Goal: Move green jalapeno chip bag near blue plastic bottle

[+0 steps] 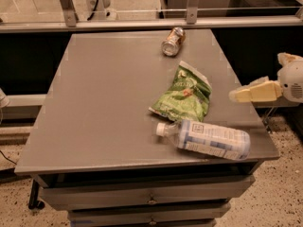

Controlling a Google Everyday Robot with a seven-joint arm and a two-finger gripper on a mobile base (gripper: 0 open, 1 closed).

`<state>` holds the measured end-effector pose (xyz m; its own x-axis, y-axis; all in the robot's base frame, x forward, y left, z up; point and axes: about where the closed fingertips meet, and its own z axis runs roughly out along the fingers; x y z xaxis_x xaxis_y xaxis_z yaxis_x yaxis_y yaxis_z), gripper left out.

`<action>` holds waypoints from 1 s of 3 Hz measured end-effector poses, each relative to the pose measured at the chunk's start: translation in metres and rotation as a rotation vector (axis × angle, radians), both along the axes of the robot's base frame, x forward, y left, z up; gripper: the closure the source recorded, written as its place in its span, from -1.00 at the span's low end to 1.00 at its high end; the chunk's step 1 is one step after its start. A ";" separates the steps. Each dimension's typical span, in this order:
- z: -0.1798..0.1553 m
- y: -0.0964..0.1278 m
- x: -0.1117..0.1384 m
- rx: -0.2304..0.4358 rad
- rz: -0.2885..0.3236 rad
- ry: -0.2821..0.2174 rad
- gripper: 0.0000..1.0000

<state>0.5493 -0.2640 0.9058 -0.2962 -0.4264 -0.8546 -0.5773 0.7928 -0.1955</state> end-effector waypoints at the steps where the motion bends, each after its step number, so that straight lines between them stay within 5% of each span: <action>1: 0.002 -0.003 0.000 -0.010 0.000 -0.011 -1.00; 2: 0.002 -0.002 0.000 -0.009 0.001 -0.010 -1.00; 3: 0.013 -0.007 0.033 -0.014 -0.005 -0.084 -1.00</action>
Offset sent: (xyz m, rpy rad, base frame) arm 0.0156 0.0151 -0.0156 0.0494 -0.0391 0.0361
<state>0.5823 -0.2711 0.9189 -0.2260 -0.4373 -0.8705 -0.5541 0.7927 -0.2544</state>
